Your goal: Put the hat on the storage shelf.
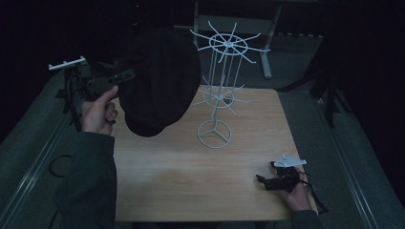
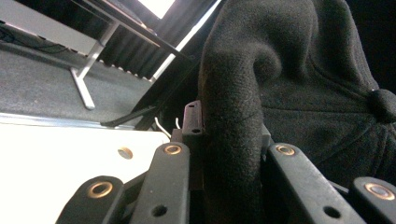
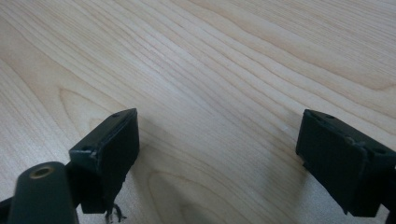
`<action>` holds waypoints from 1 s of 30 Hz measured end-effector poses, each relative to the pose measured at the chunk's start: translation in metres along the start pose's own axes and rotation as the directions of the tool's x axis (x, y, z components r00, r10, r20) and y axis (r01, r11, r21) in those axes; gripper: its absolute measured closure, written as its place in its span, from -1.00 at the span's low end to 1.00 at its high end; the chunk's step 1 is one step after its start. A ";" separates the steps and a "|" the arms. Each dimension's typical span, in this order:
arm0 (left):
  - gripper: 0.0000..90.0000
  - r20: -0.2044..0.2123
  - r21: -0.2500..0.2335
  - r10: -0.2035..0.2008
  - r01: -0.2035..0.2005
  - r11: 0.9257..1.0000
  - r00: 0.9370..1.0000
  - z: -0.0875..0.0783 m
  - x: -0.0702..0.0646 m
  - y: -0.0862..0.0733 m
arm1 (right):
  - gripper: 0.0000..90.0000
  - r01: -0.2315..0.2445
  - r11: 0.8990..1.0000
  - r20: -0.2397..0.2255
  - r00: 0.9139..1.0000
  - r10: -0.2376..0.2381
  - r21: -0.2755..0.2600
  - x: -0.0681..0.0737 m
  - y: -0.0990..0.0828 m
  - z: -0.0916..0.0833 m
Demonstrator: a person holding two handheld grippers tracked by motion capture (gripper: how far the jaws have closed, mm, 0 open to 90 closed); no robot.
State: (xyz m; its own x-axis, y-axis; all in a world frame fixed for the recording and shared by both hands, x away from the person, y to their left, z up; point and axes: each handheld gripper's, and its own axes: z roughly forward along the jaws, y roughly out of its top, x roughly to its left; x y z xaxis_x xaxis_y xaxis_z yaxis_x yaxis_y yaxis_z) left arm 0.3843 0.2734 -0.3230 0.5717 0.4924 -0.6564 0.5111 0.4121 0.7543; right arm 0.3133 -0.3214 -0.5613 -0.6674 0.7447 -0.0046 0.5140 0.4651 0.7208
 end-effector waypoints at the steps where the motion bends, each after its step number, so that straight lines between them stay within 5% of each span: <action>1: 0.73 0.003 -0.004 -0.003 0.003 1.000 1.000 0.001 0.000 0.002 | -0.71 0.000 1.000 0.000 1.000 0.000 0.000 0.000 0.000 0.000; 30: 0.73 0.029 -0.028 0.028 -0.028 0.999 0.999 0.029 -0.024 0.027 | -0.71 0.002 1.000 -0.001 1.000 -0.002 0.001 0.000 0.000 0.000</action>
State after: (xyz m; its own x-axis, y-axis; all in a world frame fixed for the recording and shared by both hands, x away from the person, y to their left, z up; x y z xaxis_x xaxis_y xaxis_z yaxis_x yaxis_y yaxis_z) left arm 0.4031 0.2509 -0.2876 0.6046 0.4811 -0.6348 0.4769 0.4197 0.7723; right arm 0.3133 -0.3214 -0.5613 -0.6685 0.7437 -0.0053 0.5135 0.4667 0.7200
